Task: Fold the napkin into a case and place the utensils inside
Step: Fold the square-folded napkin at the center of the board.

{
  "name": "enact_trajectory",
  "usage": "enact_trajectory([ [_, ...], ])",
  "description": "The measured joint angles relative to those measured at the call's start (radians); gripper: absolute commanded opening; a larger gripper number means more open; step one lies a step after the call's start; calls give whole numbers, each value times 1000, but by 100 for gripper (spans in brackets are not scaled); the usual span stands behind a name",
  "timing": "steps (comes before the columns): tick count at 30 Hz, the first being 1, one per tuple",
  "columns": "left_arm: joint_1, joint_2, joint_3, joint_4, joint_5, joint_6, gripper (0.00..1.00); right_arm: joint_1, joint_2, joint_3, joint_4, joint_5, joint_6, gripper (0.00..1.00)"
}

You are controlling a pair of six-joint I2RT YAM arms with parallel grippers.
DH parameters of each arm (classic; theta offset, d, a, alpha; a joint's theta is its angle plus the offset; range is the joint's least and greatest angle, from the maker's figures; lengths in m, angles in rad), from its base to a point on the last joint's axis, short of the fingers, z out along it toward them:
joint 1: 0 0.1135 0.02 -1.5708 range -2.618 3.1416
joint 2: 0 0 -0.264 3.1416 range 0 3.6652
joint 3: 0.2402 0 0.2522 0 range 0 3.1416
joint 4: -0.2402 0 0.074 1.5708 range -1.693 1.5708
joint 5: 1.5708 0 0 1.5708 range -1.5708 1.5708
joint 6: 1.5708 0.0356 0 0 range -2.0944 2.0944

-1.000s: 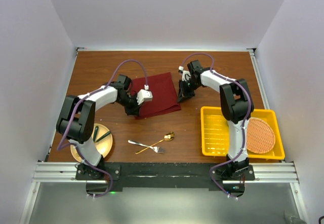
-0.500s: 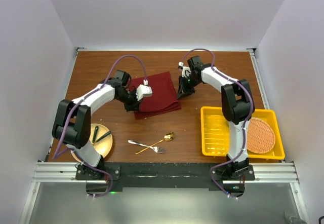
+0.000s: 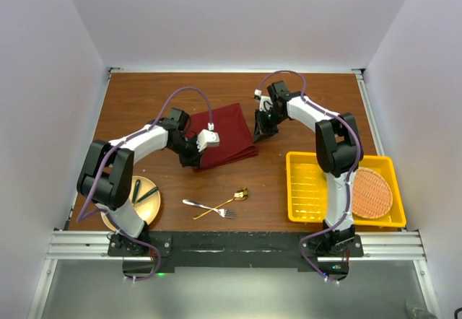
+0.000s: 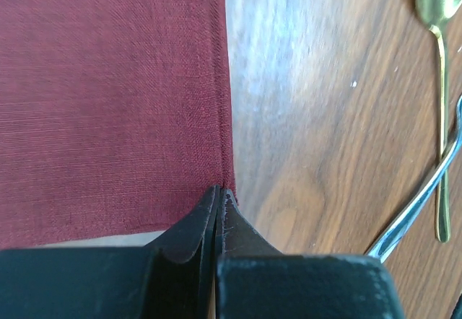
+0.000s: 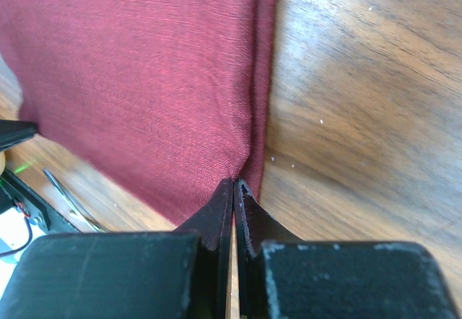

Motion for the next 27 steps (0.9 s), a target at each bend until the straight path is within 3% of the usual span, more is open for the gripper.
enact_trajectory([
  [2, 0, 17, -18, 10, -8, 2, 0, 0, 8, 0, 1, -1, 0, 0],
  [4, -1, 27, -31, 28, -14, 3, 14, 3, 16, 0, 1, -2, -2, 4],
  [5, -1, 27, -31, 32, -16, 3, 26, 4, 19, 0, 0, -2, -3, 14],
  [7, 0, 27, -31, 34, -19, 8, 33, 4, 21, 0, -6, -1, -10, 24],
  [8, 0, 27, -31, 30, -21, 6, 37, 4, 21, 0, -13, -1, -16, 36],
  [12, 19, 12, -27, -5, -7, 8, 38, 0, 21, 24, -58, 1, -48, 49],
  [18, 56, -95, 26, -26, 47, -64, 35, -2, 18, 142, -103, -27, -95, 45],
  [22, 55, -132, 39, 50, 80, -164, 21, 7, -3, 151, -77, -94, -91, 39],
  [27, 55, -61, 39, 98, 78, -271, 13, 48, -6, 103, -8, -146, -81, 31],
])
